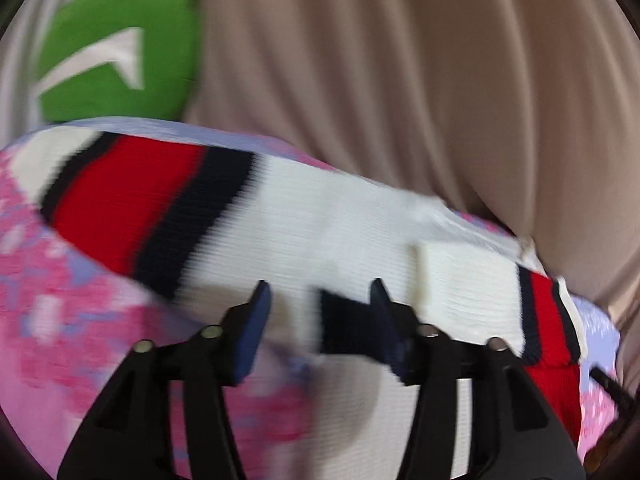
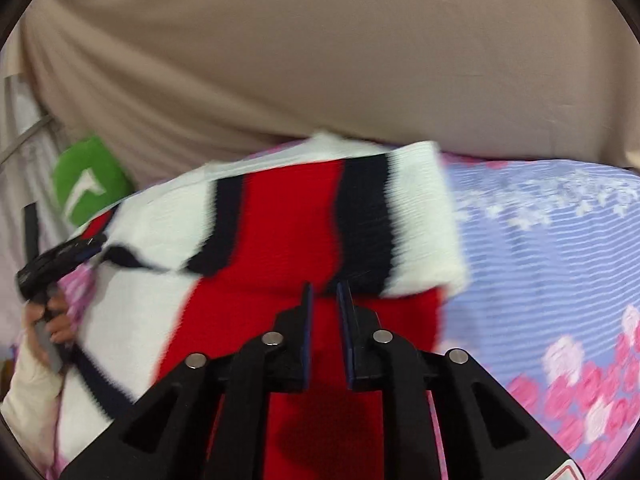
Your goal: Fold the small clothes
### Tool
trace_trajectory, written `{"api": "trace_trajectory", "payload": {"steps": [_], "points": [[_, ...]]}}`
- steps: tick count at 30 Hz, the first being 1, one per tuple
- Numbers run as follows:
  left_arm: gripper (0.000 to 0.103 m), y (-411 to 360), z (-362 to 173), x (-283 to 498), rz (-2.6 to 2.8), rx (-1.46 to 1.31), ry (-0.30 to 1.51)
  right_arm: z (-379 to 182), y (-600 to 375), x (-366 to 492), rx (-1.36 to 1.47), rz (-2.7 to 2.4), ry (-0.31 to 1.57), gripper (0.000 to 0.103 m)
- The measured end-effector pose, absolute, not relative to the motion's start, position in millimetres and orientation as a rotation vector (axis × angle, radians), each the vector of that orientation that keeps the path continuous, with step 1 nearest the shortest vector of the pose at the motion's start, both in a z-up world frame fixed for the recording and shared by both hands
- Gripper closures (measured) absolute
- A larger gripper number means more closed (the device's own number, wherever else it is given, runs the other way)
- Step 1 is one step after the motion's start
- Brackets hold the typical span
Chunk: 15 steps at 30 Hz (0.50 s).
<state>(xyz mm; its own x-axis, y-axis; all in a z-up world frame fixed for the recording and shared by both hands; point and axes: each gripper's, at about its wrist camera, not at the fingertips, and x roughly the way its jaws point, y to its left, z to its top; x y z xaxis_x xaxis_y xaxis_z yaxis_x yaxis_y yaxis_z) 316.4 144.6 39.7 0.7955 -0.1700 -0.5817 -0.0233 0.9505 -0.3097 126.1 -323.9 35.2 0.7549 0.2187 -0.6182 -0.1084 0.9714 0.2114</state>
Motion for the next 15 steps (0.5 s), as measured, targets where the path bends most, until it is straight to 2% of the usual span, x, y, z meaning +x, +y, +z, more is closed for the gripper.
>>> {"api": "trace_trajectory", "payload": {"steps": [1, 2, 5, 8, 9, 10, 14, 15], "points": [[0.043, 164.4, 43.6, 312.2, -0.038, -0.312, 0.639, 29.6, -309.4, 123.9, 0.159, 0.227, 0.716, 0.073], [0.038, 184.9, 47.7, 309.7, 0.015, -0.308, 0.632, 23.5, -297.1, 121.4, 0.155, 0.267, 0.739, 0.071], [0.026, 258.7, 55.4, 313.1, 0.168, -0.353, 0.623, 3.7, -264.6, 116.9, 0.1, 0.334, 0.792, 0.071], [0.026, 317.5, 52.8, 327.7, 0.296, -0.376, 0.631, -18.1, -245.4, 117.3, 0.025, 0.307, 0.818, 0.07], [0.026, 338.8, 49.2, 336.7, 0.347, -0.384, 0.647, -16.1, -245.3, 112.9, 0.011, 0.305, 0.802, 0.068], [0.026, 354.5, 44.6, 344.1, 0.374, -0.41, 0.655, -16.8, -246.0, 111.3, 0.008, 0.31, 0.801, 0.061], [0.027, 401.4, 17.6, 378.0, 0.371, -0.552, 0.715, -19.9, -247.8, 112.8, 0.024, 0.302, 0.804, 0.061], [0.032, 404.9, 11.1, 382.2, 0.37, -0.578, 0.723, -21.1, -248.6, 105.5, 0.026, 0.299, 0.801, 0.061]]}}
